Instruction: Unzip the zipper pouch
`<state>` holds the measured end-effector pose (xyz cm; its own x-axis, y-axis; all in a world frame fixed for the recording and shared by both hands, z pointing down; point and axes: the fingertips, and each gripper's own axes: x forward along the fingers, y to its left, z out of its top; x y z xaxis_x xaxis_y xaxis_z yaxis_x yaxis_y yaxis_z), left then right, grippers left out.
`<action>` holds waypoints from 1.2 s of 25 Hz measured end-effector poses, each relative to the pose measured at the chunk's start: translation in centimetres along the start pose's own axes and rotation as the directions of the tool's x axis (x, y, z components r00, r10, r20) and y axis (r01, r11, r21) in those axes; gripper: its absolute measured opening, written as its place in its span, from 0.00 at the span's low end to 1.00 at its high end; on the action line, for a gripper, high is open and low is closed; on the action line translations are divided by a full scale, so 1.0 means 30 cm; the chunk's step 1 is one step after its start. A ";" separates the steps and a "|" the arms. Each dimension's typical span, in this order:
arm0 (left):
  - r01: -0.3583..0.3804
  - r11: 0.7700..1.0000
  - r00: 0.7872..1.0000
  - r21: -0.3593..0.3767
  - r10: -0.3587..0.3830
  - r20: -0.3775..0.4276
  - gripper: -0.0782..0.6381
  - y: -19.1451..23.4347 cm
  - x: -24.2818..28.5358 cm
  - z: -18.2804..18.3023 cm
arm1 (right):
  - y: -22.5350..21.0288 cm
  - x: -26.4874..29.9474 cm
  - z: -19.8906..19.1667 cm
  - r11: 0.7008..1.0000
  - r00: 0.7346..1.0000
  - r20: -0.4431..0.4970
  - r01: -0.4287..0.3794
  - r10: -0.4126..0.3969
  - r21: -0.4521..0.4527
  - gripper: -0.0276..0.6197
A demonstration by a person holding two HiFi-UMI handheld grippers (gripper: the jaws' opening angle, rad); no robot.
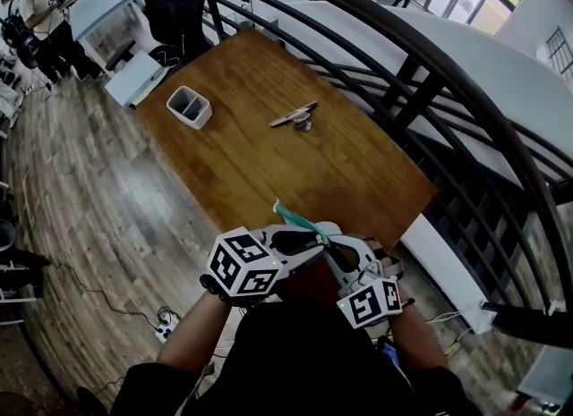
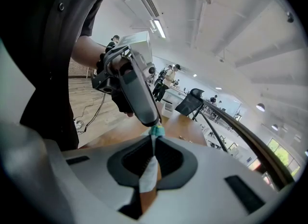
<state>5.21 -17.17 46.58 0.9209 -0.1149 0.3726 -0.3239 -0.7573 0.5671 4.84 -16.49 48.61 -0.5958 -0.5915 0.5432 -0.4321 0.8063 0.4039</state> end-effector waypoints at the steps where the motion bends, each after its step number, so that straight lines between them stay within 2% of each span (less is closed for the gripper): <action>1: 0.003 1.000 1.000 0.002 -0.003 -0.002 0.27 -0.001 0.000 -0.002 | 0.000 -0.001 -0.005 1.000 1.000 -0.003 -0.001 0.001 -0.001 0.06; 7: 0.018 1.000 1.000 -0.025 -0.018 0.018 0.24 0.004 -0.006 -0.001 | -0.006 0.000 -0.030 1.000 1.000 -0.011 -0.005 0.005 0.003 0.06; 9: 0.011 1.000 0.999 -0.025 -0.010 0.032 0.17 0.008 -0.019 0.005 | -0.005 -0.004 -0.031 1.000 1.000 -0.010 -0.004 0.004 0.008 0.06; 15: -0.002 1.000 1.000 0.007 0.002 -0.005 0.15 0.025 -0.030 -0.011 | 0.007 -0.001 -0.020 1.000 1.000 -0.013 -0.010 0.010 0.007 0.06; 24: 0.018 0.999 1.000 -0.032 -0.018 0.009 0.13 0.021 -0.022 -0.004 | 0.002 -0.004 -0.029 0.999 1.000 -0.004 -0.008 0.008 0.045 0.07; 26: 0.015 1.000 1.000 -0.028 -0.014 0.010 0.13 0.022 -0.024 -0.003 | 0.008 -0.005 -0.028 0.997 1.000 0.009 -0.029 0.028 0.074 0.10; 30: 0.010 1.000 1.000 -0.023 -0.010 0.002 0.13 0.031 -0.035 -0.008 | 0.014 -0.021 -0.004 0.989 0.997 0.059 -0.061 0.054 0.138 0.23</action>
<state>3.89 -17.61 46.88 0.9243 -0.1087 0.3659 -0.3200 -0.7434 0.5873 5.10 -15.79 48.53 -0.6574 -0.5460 0.5194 -0.4839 0.8342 0.2644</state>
